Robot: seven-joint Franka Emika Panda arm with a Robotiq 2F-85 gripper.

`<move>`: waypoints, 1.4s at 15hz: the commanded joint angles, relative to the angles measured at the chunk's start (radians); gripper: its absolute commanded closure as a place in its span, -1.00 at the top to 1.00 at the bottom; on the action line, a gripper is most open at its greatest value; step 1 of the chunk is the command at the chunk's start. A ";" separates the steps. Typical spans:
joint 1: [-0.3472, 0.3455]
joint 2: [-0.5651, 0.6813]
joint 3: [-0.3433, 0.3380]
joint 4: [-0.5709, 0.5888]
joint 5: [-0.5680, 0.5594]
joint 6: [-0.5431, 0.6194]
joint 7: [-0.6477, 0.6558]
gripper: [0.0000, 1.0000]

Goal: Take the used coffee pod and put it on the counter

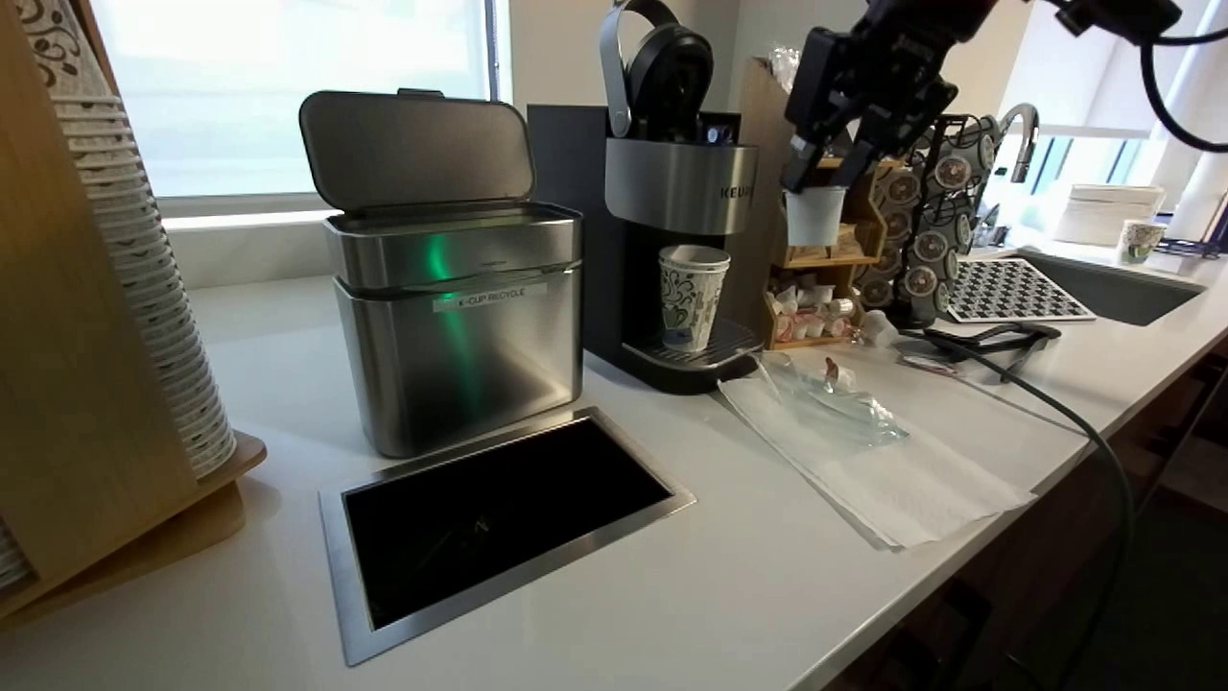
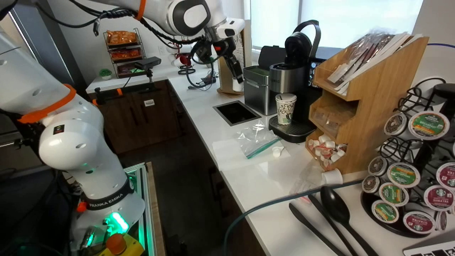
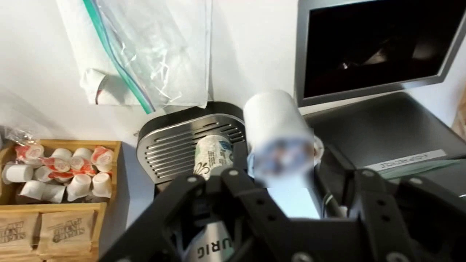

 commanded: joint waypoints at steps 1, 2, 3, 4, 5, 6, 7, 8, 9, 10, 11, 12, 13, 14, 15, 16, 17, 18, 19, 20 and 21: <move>-0.019 -0.008 0.021 -0.164 0.027 0.238 0.079 -0.43; -0.007 0.011 0.019 -0.201 0.061 0.309 0.086 -0.43; -0.003 0.026 0.020 -0.235 0.081 0.378 0.093 -0.43; -0.007 0.052 0.027 -0.257 0.084 0.441 0.098 -0.43; -0.014 0.080 0.036 -0.274 0.079 0.497 0.102 -0.43; -0.038 0.107 0.053 -0.279 0.043 0.536 0.111 -0.43; -0.066 0.133 0.073 -0.287 0.004 0.573 0.123 -0.43; -0.078 0.158 0.079 -0.283 -0.026 0.600 0.135 -0.43; -0.089 0.188 0.089 -0.273 -0.046 0.626 0.146 -0.43; -0.093 0.213 0.093 -0.263 -0.054 0.643 0.152 -0.43; -0.081 0.250 0.091 -0.245 -0.044 0.655 0.147 -0.43; -0.079 0.276 0.093 -0.235 -0.046 0.660 0.143 -0.43; -0.072 0.308 0.093 -0.216 -0.043 0.655 0.130 -0.43; -0.079 0.335 0.098 -0.201 -0.060 0.652 0.130 -0.43; -0.089 0.359 0.103 -0.188 -0.090 0.652 0.138 -0.43; -0.103 0.380 0.103 -0.175 -0.144 0.650 0.154 -0.43; -0.109 0.403 0.095 -0.158 -0.203 0.651 0.173 -0.43; -0.113 0.419 0.081 -0.141 -0.279 0.642 0.203 -0.43; -0.111 0.435 0.064 -0.120 -0.353 0.636 0.239 -0.43; -0.102 0.452 0.047 -0.095 -0.414 0.630 0.270 -0.43; -0.090 0.465 0.031 -0.076 -0.468 0.629 0.303 -0.43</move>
